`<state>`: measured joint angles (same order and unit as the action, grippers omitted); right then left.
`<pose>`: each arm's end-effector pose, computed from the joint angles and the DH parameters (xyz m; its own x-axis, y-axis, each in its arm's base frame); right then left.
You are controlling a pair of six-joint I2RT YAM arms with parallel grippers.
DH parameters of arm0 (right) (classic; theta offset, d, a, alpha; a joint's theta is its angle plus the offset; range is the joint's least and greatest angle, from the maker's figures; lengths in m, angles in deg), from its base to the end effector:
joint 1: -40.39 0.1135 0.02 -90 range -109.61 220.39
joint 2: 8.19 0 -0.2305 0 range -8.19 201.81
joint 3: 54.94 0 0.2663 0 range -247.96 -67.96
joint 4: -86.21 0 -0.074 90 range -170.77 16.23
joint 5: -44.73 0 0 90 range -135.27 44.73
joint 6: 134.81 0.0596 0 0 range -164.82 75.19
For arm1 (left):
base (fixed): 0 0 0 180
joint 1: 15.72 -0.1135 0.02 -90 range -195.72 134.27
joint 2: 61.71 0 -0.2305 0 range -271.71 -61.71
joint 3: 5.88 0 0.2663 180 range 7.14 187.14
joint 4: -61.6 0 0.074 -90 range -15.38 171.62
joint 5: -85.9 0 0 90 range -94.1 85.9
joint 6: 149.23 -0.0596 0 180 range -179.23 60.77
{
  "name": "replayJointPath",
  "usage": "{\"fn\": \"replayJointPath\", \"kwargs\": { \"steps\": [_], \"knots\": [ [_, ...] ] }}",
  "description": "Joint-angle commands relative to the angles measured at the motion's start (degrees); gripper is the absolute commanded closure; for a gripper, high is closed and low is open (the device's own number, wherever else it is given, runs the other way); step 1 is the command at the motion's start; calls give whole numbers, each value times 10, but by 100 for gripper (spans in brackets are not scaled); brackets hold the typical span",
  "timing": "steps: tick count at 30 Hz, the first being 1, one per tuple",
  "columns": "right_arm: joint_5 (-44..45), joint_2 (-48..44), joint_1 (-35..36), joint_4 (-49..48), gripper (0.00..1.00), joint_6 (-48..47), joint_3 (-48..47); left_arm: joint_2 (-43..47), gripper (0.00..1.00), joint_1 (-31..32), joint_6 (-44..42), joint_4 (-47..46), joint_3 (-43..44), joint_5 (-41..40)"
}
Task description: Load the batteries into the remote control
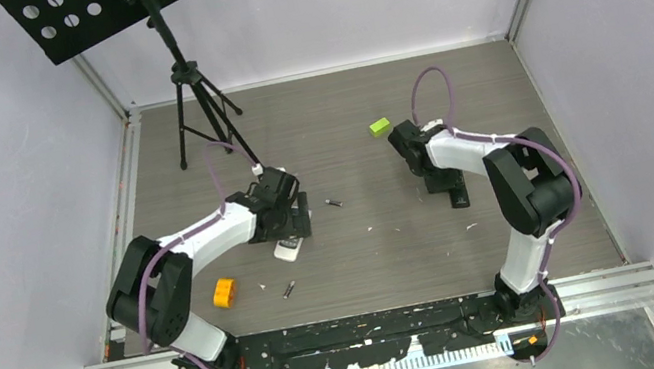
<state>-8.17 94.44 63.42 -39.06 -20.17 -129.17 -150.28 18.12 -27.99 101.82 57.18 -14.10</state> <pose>0.3078 0.0918 0.0911 -0.9329 -0.0352 -0.3584 0.1577 0.8548 -0.4945 0.2625 -0.1635 0.1083 -0.9011 -0.0108 -0.4335 0.0255 0.9966 -0.0778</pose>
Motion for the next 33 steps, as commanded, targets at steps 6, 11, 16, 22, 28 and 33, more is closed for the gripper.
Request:
{"fn": "replayJointPath", "kwargs": {
  "steps": [6,11,16,22,28,33],
  "knots": [
    [-136,-137,1,-67,51,-2,29,-30,9,-2,-9,11,8,-7],
    [-189,-207,1,-102,50,17,53,-50,23,-1,-15,2,1,-3],
    [-274,-253,1,-138,49,29,76,-43,53,5,-28,-16,1,46],
    [-493,-302,2,-272,49,70,161,18,62,7,-40,-56,12,149],
    [-632,-346,19,-543,44,233,268,98,63,7,-6,-117,25,226],
    [-620,-383,66,-705,34,311,319,132,63,5,83,-197,32,301]
  ]
}}
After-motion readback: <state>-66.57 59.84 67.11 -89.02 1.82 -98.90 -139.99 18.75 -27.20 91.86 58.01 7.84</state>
